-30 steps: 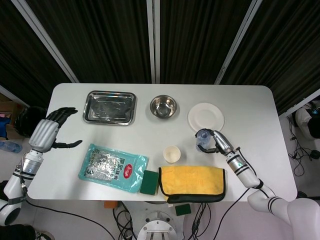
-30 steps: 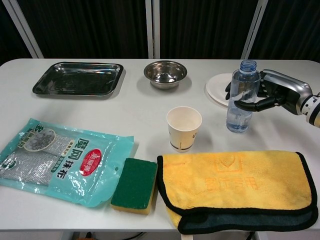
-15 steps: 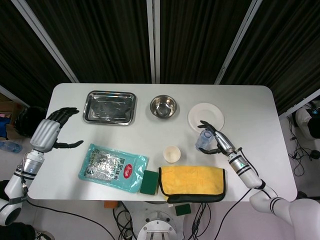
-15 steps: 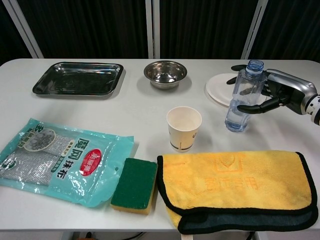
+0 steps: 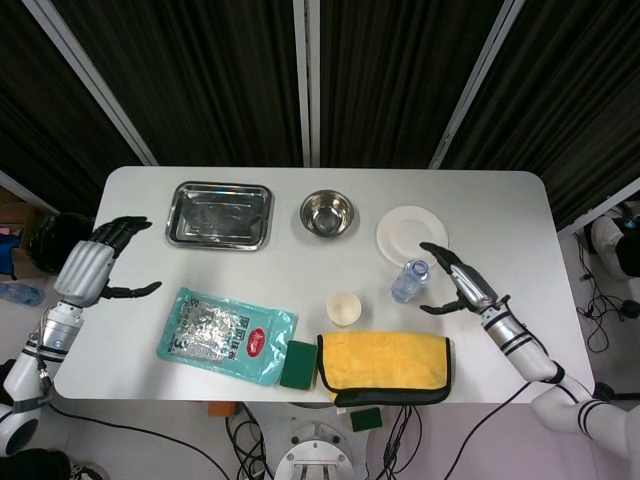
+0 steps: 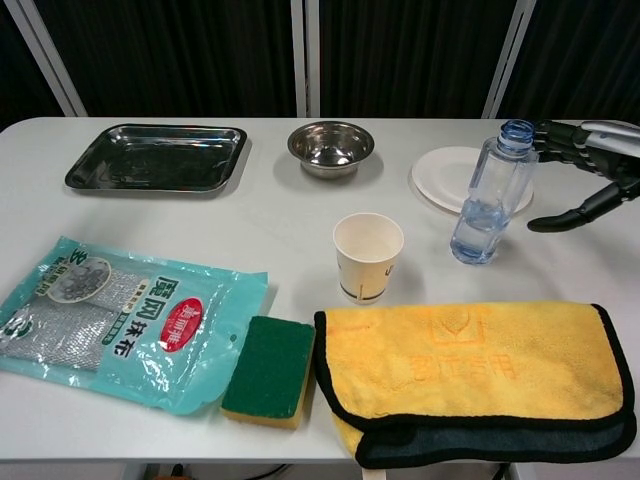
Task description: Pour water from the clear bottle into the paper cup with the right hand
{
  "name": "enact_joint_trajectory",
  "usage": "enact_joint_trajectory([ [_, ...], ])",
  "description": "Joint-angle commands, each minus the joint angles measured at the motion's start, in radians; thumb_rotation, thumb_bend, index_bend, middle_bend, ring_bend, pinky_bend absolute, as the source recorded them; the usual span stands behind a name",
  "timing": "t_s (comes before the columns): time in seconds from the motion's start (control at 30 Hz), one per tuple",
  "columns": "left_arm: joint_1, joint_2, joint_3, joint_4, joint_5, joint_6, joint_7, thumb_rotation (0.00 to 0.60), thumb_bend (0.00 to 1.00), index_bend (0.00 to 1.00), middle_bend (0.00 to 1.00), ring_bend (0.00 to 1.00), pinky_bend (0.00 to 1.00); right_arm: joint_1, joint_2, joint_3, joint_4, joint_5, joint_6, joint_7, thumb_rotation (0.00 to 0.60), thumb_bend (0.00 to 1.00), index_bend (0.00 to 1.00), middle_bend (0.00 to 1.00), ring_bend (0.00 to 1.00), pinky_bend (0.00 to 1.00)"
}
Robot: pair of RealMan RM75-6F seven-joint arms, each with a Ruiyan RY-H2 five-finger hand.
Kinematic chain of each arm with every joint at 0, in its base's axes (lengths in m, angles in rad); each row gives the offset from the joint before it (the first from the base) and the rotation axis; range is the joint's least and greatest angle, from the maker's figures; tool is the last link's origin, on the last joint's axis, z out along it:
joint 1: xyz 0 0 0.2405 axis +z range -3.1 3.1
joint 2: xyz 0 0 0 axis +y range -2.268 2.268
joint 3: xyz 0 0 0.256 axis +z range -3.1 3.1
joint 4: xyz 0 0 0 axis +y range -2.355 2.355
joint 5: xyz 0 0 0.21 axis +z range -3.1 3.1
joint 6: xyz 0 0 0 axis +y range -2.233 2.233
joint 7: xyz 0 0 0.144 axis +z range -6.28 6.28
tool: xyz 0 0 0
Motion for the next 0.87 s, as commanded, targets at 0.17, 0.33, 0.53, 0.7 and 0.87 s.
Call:
enact_joint_trajectory([
  [0.17, 0.087, 0.039, 0.039, -0.03, -0.015, 0.071, 0.107, 0.288, 0.09, 0.17, 0.15, 0.12, 0.18, -0.179, 0.367, -0.045, -0.368, 0.136, 0.126, -0.656, 0.6, 0.12, 0.0, 0.0, 0.0, 0.0],
  [0.33, 0.199, 0.028, 0.078, 0.0, -0.07, 0.153, 0.371, 0.212, 0.09, 0.16, 0.11, 0.07, 0.16, -0.348, 0.376, -0.049, -0.426, 0.247, 0.312, -0.915, 0.6, 0.13, 0.0, 0.0, 0.0, 0.0],
  [0.53, 0.279, -0.005, 0.1, 0.053, -0.056, 0.243, 0.401, 0.093, 0.1, 0.14, 0.08, 0.04, 0.14, -0.437, 0.298, -0.04, -0.338, 0.257, 0.384, -0.911, 0.6, 0.14, 0.0, 0.0, 0.0, 0.0],
  [0.7, 0.293, -0.007, 0.111, 0.099, -0.028, 0.241, 0.296, 0.003, 0.12, 0.14, 0.09, 0.04, 0.14, -0.453, 0.258, -0.025, -0.262, 0.245, 0.371, -0.874, 0.6, 0.15, 0.0, 0.0, 0.0, 0.0],
  [0.87, 0.296, 0.003, 0.117, 0.106, -0.012, 0.22, 0.221, 0.0, 0.12, 0.14, 0.09, 0.04, 0.14, -0.46, 0.25, -0.008, -0.248, 0.219, 0.379, -0.876, 0.6, 0.15, 0.0, 0.0, 0.0, 0.0],
])
